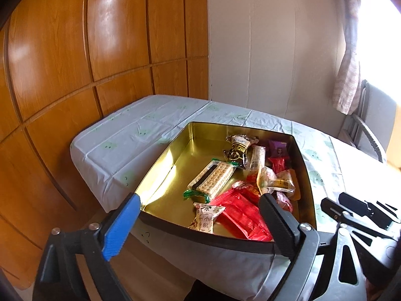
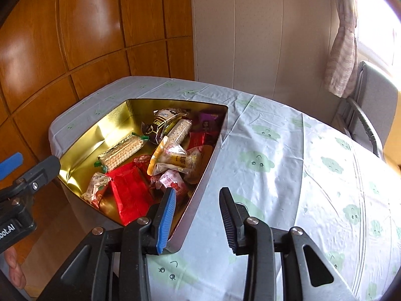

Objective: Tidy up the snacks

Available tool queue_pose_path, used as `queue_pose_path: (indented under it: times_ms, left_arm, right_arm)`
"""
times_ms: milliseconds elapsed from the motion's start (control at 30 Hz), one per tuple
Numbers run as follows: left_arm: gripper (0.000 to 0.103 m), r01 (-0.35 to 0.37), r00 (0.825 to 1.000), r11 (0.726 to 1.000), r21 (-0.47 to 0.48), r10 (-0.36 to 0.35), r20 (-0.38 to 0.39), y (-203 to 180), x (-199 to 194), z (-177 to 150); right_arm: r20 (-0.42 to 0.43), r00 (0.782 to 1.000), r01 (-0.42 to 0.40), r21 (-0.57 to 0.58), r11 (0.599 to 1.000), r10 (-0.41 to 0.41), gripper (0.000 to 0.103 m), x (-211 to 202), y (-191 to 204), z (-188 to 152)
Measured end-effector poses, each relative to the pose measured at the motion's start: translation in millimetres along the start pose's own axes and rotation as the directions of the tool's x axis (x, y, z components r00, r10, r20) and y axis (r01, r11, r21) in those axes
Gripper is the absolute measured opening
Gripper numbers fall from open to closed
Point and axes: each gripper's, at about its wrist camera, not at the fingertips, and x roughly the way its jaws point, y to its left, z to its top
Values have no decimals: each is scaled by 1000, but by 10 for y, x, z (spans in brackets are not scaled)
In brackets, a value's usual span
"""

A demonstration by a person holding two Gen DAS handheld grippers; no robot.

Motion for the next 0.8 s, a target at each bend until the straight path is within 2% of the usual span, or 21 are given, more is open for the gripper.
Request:
queue_pose_path:
  times_ms: [100, 800]
  left_arm:
    - [101, -4, 1000, 1000, -4, 4, 11, -5, -39, 7]
    - [102, -19, 999, 1000, -12, 19, 28, 41, -99, 19]
  right_arm:
    - [0, 1000, -3, -20, 1000, 3, 37, 2, 44, -19]
    - [12, 1000, -7, -54, 999, 7, 37, -15, 149, -42]
